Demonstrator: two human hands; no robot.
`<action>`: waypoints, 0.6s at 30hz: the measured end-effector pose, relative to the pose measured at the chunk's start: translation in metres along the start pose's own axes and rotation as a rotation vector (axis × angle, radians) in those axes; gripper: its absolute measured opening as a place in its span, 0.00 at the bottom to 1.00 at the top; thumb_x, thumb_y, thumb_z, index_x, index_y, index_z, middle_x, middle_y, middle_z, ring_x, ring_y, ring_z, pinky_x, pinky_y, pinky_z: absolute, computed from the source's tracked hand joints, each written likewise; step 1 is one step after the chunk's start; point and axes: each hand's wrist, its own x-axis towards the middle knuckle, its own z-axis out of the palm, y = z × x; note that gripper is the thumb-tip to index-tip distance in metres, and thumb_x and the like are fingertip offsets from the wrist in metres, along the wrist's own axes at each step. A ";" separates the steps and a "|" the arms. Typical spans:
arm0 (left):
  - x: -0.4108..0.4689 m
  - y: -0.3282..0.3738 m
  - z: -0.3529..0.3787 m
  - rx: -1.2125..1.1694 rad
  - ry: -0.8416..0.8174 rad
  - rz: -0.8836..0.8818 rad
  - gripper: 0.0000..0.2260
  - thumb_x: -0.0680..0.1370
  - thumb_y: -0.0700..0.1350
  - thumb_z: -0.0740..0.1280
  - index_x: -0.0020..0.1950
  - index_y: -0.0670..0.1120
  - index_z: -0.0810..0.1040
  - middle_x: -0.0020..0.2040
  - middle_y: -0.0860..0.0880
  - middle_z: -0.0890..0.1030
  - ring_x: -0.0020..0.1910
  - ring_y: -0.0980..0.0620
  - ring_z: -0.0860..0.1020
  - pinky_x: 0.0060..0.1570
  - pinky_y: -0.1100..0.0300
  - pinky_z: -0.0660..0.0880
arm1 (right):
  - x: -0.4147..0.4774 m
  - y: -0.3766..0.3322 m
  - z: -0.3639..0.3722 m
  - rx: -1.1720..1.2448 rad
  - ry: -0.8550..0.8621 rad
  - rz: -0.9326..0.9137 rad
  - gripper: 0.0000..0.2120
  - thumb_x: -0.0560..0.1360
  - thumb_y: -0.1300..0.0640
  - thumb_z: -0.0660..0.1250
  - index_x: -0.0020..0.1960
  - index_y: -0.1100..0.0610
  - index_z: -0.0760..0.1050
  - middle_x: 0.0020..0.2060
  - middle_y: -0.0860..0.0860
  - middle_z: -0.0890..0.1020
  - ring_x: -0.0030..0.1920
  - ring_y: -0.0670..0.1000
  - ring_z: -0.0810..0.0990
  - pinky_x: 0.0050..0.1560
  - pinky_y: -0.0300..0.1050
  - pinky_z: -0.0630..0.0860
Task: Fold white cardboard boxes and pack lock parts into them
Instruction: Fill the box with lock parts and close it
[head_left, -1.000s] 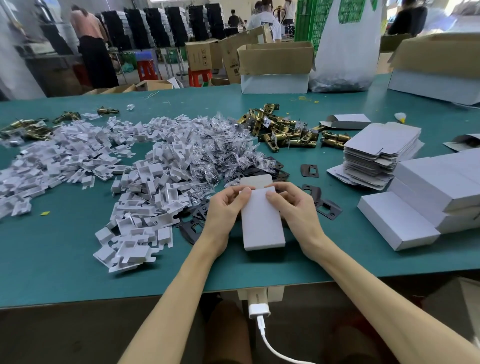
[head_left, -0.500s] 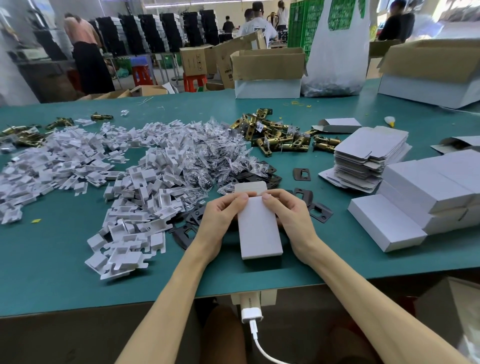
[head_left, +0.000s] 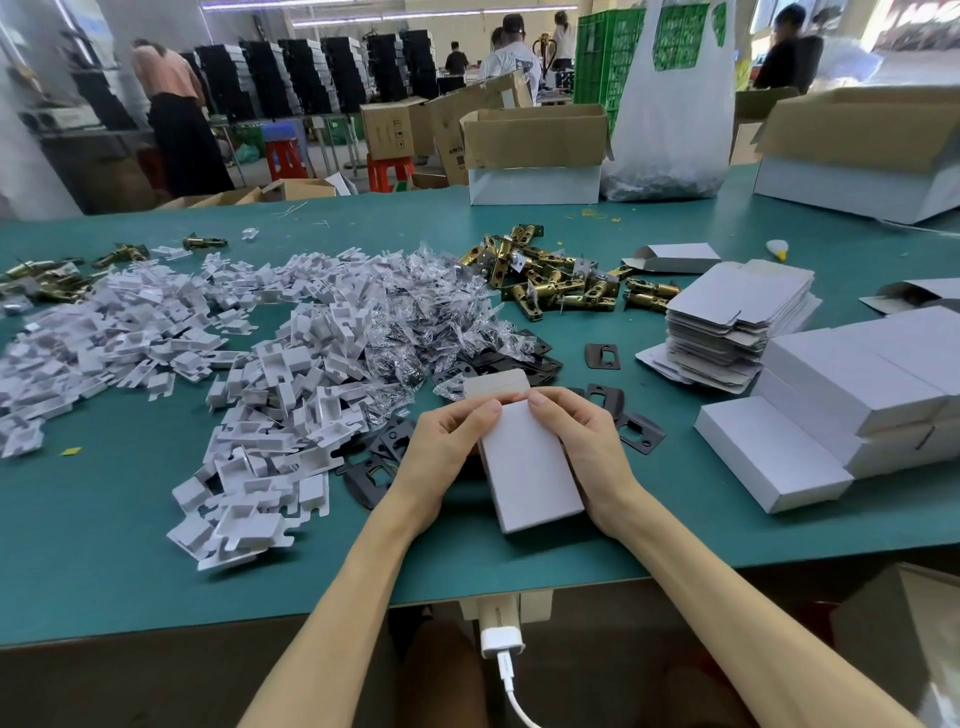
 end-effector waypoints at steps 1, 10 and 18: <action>0.000 0.000 0.000 0.003 0.002 0.000 0.14 0.79 0.51 0.68 0.61 0.49 0.87 0.59 0.44 0.86 0.54 0.47 0.80 0.61 0.44 0.75 | 0.000 0.000 0.000 -0.004 0.007 0.000 0.08 0.81 0.55 0.68 0.53 0.57 0.84 0.45 0.54 0.85 0.44 0.54 0.81 0.44 0.49 0.77; 0.000 0.000 0.000 0.004 0.012 0.009 0.14 0.79 0.51 0.69 0.61 0.48 0.87 0.59 0.46 0.86 0.56 0.49 0.81 0.64 0.43 0.75 | 0.000 0.000 0.000 -0.044 0.000 -0.005 0.08 0.82 0.53 0.67 0.52 0.54 0.84 0.46 0.54 0.86 0.44 0.54 0.82 0.43 0.50 0.78; -0.001 0.000 -0.003 -0.012 -0.034 0.089 0.17 0.82 0.44 0.70 0.70 0.56 0.81 0.63 0.50 0.85 0.56 0.52 0.80 0.57 0.59 0.78 | 0.002 0.005 -0.001 -0.147 0.026 -0.060 0.06 0.81 0.53 0.69 0.56 0.50 0.82 0.49 0.52 0.86 0.45 0.51 0.83 0.43 0.50 0.80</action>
